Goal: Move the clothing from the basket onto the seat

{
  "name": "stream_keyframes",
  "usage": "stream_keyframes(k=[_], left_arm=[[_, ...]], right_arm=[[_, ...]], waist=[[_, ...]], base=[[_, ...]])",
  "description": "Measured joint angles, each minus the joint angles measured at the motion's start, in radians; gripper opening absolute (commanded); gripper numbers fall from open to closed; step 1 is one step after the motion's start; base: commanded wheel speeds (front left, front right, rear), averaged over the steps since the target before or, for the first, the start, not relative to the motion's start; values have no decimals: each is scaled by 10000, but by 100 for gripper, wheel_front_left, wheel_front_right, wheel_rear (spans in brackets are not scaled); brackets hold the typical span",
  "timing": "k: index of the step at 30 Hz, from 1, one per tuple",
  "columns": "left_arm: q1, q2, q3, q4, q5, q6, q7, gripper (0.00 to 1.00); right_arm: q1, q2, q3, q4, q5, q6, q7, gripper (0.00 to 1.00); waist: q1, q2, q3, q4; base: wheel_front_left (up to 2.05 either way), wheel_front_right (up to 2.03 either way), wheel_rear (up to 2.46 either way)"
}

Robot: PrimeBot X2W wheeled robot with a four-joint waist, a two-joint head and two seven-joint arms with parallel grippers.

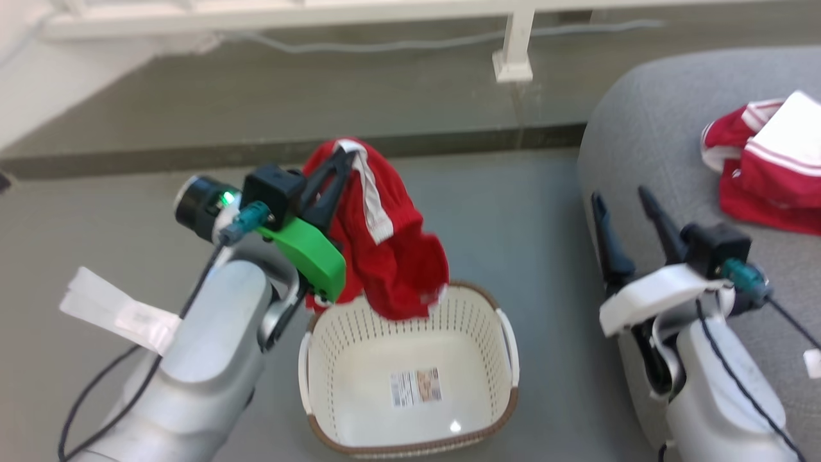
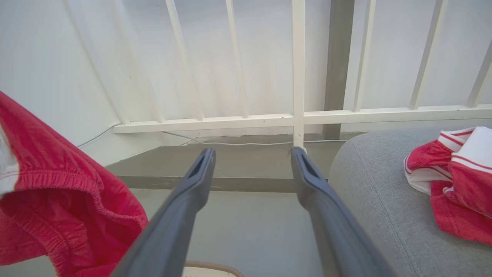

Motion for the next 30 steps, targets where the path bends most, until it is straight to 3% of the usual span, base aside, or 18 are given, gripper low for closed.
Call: stream_keyframes(k=[13, 20, 30], left_arm=[[114, -360, -303, -359, -115, 0, 654, 0], [-419, -558, -410, -765, -117, 0, 878, 0], [-715, -773, -809, -1323, -355, 0, 1216, 0]], right_arm=[[607, -2, 1781, 324, 255, 261, 2, 100], [607, -6, 3313, 326, 709, 349, 2, 100], [203, -19, 4504, 497, 980, 351, 2, 100]], waist=[[0, 0, -1462, -8], [0, 0, -1616, 196], [0, 0, -1649, 653]], base=[[0, 0, 0], [0, 0, 0], [0, 0, 0]])
